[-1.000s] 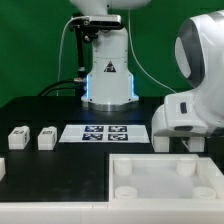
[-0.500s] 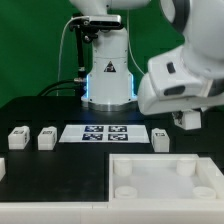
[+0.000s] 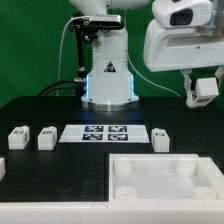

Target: Assemble one leg

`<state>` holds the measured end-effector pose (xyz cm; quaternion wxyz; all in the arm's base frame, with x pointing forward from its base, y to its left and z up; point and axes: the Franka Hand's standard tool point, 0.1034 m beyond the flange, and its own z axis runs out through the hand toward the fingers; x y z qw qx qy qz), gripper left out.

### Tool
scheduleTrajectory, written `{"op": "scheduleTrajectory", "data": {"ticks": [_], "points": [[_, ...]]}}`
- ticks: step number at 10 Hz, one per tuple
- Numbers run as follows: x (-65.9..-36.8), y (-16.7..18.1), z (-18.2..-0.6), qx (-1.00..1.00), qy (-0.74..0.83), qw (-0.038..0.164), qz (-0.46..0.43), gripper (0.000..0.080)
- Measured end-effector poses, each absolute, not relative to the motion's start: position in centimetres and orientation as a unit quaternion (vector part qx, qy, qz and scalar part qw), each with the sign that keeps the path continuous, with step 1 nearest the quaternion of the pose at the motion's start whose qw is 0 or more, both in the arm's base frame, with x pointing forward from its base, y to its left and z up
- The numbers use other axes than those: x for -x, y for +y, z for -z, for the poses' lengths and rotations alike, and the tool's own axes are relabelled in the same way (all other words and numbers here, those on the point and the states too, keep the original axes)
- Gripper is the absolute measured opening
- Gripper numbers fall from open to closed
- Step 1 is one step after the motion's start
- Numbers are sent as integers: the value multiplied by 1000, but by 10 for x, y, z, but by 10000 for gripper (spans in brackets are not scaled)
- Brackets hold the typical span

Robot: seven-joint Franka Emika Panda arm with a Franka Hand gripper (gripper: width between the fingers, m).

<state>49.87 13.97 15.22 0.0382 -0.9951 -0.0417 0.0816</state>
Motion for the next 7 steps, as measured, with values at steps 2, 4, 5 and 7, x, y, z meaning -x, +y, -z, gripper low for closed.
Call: {"op": "scheduleTrajectory", "data": {"ticks": [2, 4, 5, 7], "points": [[-511, 133, -141, 997, -55, 46, 32, 292], [-552, 116, -164, 988, -83, 46, 124, 293], [-574, 109, -176, 979, -88, 44, 179, 293], [-591, 124, -199, 963, -83, 51, 253, 294]]}}
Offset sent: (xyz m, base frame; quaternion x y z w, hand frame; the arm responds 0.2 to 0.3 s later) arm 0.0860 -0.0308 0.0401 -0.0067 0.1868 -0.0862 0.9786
